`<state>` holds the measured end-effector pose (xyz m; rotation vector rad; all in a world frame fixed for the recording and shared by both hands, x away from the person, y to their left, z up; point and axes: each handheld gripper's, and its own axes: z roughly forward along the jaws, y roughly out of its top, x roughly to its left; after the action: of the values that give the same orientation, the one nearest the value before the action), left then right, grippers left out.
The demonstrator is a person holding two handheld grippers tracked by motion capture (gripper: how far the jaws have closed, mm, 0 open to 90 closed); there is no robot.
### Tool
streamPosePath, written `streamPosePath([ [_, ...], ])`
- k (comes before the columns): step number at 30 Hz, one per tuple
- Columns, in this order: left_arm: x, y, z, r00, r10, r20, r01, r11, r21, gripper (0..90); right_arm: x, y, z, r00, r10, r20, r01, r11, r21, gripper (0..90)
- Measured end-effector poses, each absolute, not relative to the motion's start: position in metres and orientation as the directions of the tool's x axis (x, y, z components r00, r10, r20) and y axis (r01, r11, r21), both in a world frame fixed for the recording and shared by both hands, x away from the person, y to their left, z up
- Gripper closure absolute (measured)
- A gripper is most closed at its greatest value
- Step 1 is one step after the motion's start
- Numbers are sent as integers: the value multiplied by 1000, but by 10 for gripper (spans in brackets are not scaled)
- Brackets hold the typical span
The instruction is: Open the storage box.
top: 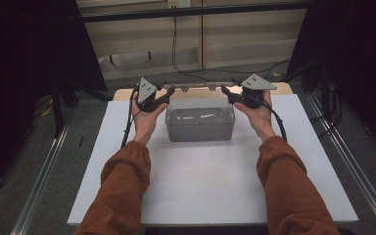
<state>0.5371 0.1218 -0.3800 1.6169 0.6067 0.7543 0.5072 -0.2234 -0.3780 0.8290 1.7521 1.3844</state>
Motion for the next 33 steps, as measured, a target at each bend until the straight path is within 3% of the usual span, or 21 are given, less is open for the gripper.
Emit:
streamPosePath([
  [12,548,120,-380,655,734,180,-17,-224,974,600,520,-227,-379,-534,835,-135,60,197,979,572],
  [19,556,120,-382,632,756,171,4,-224,975,500,528,-226,-378,-533,835,-138,67,205,977,587],
  [25,563,119,-385,643,749,163,15,-226,974,508,531,-227,-378,-531,837,-133,66,198,978,587],
  [33,571,117,-388,653,742,155,30,-230,973,585,535,-227,-375,-528,841,-121,77,189,979,589],
])
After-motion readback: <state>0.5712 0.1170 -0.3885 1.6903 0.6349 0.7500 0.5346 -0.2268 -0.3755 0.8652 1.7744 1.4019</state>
